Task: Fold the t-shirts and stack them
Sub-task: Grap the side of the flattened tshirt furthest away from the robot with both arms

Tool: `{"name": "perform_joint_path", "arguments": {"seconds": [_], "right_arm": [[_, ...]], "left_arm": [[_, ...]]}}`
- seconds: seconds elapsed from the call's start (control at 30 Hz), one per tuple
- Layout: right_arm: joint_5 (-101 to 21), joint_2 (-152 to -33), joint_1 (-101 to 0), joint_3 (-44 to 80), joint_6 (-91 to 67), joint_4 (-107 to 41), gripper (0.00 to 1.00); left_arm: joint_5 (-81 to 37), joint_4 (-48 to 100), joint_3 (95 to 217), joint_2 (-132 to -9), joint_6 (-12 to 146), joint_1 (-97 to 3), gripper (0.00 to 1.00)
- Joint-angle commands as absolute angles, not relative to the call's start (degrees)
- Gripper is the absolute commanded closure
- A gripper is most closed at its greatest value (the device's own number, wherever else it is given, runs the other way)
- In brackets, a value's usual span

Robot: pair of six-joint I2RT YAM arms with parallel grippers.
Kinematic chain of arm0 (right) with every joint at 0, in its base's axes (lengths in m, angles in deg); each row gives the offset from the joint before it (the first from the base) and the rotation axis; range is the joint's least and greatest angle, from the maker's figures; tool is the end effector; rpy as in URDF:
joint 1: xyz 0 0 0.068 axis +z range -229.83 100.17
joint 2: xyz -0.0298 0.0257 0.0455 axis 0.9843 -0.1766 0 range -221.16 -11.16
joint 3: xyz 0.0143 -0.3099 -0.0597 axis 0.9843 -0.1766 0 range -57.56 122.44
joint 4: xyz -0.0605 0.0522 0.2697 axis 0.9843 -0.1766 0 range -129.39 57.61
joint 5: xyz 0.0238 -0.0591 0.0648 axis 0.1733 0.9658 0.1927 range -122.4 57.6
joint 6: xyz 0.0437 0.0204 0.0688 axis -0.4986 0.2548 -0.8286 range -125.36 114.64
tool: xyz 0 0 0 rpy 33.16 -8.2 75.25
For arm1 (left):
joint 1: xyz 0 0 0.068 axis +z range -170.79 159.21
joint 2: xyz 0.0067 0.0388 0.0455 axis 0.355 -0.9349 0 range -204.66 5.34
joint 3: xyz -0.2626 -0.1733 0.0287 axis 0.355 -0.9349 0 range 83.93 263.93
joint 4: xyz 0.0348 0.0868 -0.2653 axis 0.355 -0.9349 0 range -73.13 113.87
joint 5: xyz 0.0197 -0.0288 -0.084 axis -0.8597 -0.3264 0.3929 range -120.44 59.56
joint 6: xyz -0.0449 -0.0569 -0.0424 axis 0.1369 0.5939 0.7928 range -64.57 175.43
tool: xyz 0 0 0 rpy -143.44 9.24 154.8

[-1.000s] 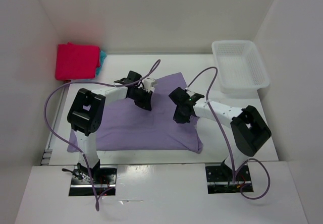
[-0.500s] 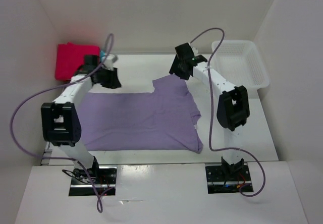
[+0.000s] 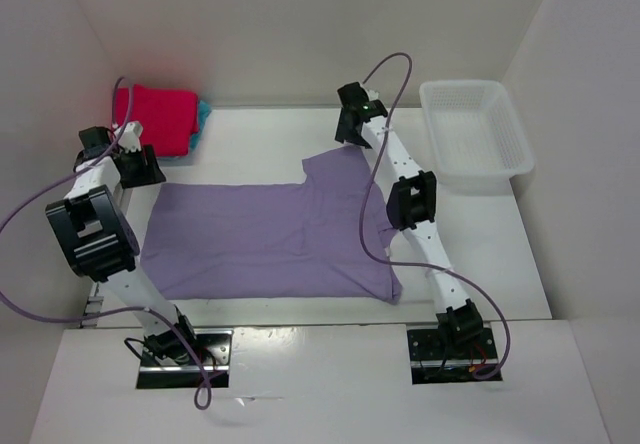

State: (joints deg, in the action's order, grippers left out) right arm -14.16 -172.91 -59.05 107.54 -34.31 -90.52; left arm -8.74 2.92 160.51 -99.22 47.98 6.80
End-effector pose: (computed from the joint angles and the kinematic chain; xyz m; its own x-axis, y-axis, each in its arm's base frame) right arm 0.6233 0.2119 0.1679 -0.7499 0.2071 -0.6284 0.2223 0.9734 0.0554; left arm 0.4152 0.1863 0.2328 -0.6904 -0.2250 -0.6876 -0.1267 0.9733 -0.1913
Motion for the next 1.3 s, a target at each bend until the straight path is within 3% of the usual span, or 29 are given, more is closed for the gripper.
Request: {"name": "perform_joint_path", "arguments": {"seconds": [0.0,0.37,0.5,0.53,0.6,1.07,1.27], "right_arm": [[-16.9,-173.3,-60.8,110.6,-32.2,-93.6,0.25],[-20.7,-175.8,-60.2,107.7,-30.5,-92.4,0.32],[-23.0,-176.3,-60.2,105.8,-29.2,-91.9,0.61],[-23.0,-176.8,-60.2,105.8,-29.2,-91.9,0.79],[-23.0,-176.8,-59.6,105.8,-28.7,-91.9,0.98],[-23.3,-165.7,-58.5,103.2,-28.7,-92.4,1.0],[-22.8,-165.1,-57.4,103.8,-28.7,-93.5,1.0]], "left_arm": [[-8.8,4.2,165.0,-104.1,47.0,8.1,0.34],[-11.4,0.9,173.0,-116.3,48.0,8.7,0.29],[-11.4,0.9,173.5,-116.8,47.5,9.3,0.27],[-11.4,0.9,173.5,-116.8,47.5,9.3,0.27],[-10.7,0.9,173.5,-116.8,47.5,9.8,0.27],[-0.6,0.0,170.3,-115.0,47.4,9.8,0.27],[-15.1,3.9,165.1,-112.4,46.9,3.2,0.32]]}}
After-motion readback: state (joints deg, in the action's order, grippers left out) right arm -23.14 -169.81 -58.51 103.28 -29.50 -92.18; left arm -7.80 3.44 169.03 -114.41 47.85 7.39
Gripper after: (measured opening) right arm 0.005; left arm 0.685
